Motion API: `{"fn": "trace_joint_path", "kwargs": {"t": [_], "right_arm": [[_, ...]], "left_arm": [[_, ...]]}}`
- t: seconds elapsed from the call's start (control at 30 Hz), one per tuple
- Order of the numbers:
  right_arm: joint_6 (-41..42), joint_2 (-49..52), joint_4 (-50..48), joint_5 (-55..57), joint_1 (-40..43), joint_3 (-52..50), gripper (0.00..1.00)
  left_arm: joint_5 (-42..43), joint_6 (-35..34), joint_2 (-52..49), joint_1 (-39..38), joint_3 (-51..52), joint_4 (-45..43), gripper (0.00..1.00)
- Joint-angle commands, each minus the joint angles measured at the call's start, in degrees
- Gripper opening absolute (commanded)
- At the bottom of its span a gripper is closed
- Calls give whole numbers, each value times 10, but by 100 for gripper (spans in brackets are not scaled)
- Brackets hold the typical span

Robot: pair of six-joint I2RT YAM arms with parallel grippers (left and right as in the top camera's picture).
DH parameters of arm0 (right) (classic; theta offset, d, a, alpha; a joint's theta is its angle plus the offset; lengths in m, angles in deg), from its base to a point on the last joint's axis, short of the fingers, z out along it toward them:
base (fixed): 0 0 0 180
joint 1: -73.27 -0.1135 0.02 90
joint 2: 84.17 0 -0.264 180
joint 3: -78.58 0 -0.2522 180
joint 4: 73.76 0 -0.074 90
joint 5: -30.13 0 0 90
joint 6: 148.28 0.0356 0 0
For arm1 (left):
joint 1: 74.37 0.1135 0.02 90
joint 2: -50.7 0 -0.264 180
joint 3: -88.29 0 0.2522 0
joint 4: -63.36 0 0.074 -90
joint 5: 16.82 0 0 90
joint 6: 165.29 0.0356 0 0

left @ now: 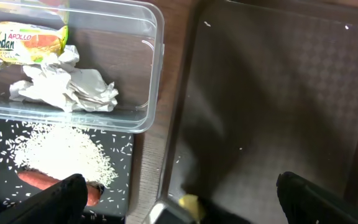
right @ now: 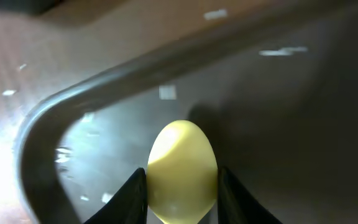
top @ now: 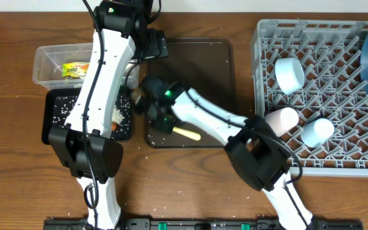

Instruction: Sort waste into correct bins and load items into the dishwasher rack

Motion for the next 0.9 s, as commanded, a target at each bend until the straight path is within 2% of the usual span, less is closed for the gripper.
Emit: {"fn": "trace_joint_path", "kwargs": {"t": [0.0,0.53,0.87], "right_arm": [[35,4,2,-3,28,30,25],[205,3,-2,-8,152,50,30],[227,1,102,-9,198,194,28]], "left_arm": [[-7,-1,-2,2,-7,1,100],[-7,-1,-2,2,-7,1,100],[-7,-1,-2,2,-7,1,100]]}}
